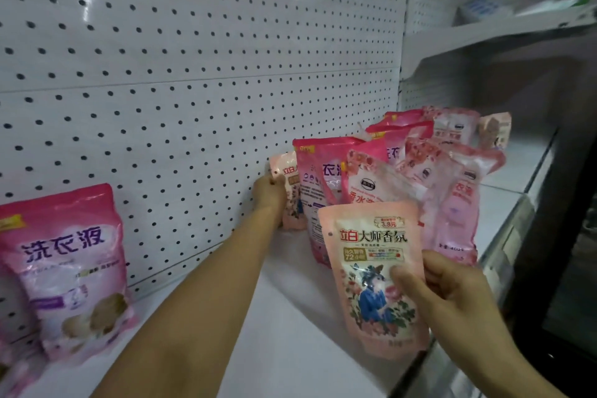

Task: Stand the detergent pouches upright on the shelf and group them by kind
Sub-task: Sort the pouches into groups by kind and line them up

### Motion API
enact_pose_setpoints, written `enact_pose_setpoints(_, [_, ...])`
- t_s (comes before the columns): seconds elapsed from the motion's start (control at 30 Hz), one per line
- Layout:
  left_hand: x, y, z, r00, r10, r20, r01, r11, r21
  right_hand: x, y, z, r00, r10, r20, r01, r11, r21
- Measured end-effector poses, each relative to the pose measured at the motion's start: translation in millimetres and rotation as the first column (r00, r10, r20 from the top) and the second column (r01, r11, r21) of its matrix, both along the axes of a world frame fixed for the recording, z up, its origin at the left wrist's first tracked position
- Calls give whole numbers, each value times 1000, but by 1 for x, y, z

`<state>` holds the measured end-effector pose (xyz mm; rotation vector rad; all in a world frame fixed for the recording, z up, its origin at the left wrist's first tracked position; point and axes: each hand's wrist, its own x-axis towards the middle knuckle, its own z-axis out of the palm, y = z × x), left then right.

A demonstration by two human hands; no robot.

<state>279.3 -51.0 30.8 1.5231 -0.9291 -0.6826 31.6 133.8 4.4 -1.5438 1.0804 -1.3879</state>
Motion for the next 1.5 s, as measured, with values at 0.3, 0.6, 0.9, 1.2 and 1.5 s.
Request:
enact_pose_setpoints(0.3, [26, 114, 0, 941, 153, 303, -128, 987, -102, -5, -6, -3, 992, 120, 42, -119, 992, -40])
enact_pose_setpoints(0.6, [-63, 251, 8, 935, 274, 226, -239, 956, -171, -61, 9, -4, 941, 327, 85, -323, 945, -52])
enact_pose_setpoints(0.9, [-233, 273, -24, 986, 115, -118, -134, 977, -164, -208, 11, -15, 951, 274, 143, -278, 961, 10])
enact_pose_setpoints(1.2, [-357, 185, -38, 993, -60, -103, 36, 975, -220, -333, -49, -25, 974, 45, 220, -64, 995, 82])
enact_pose_setpoints(1.5, [-428, 34, -31, 988, -121, -98, 91, 960, -267, -390, -192, -19, 973, 20, 231, -26, 999, 24])
